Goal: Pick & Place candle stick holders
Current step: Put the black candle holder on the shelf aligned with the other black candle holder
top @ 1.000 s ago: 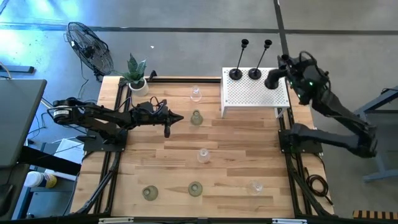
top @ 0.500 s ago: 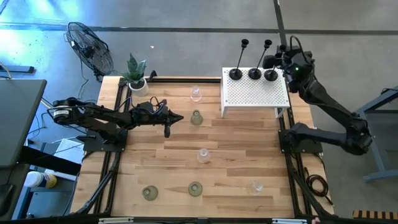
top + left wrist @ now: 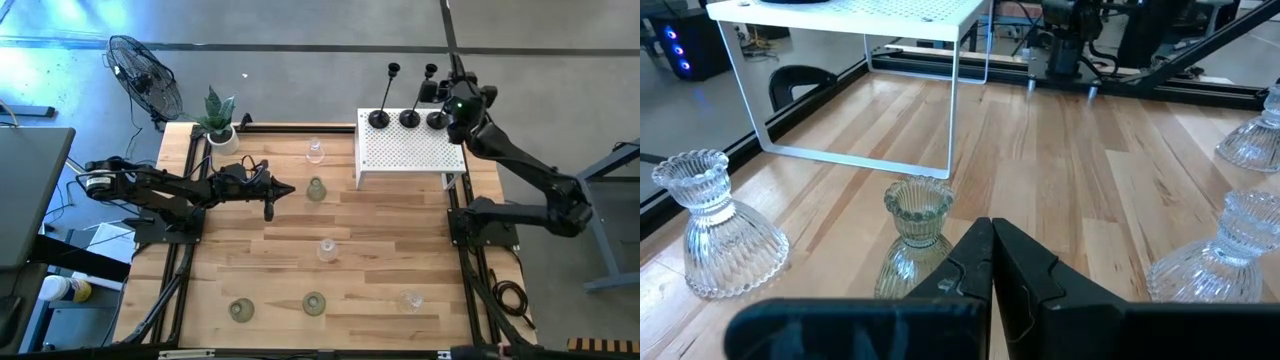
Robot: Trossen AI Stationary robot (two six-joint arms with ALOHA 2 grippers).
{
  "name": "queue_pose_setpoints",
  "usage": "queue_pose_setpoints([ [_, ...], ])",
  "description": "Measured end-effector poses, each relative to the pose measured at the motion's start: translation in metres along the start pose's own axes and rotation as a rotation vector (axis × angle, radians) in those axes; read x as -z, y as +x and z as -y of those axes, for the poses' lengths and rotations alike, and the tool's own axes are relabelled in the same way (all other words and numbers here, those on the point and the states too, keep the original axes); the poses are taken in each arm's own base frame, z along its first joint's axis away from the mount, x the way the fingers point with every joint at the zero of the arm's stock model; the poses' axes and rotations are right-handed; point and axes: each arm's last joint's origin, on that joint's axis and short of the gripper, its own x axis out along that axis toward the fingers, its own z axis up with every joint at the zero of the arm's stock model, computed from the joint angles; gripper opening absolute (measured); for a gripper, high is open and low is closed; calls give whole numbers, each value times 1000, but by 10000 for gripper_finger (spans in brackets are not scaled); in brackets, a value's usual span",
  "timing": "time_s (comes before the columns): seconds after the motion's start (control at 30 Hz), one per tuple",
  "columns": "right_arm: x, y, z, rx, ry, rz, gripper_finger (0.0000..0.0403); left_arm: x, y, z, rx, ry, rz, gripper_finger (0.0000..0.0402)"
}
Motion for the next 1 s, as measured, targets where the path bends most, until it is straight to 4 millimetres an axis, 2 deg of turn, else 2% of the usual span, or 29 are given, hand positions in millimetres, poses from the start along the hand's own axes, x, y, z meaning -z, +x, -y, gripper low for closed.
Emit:
queue_pose_setpoints([
  [1.0, 6, 2, -2, 38, -19, -29, 111, 0, 0, 1, 24, -1, -2, 1],
])
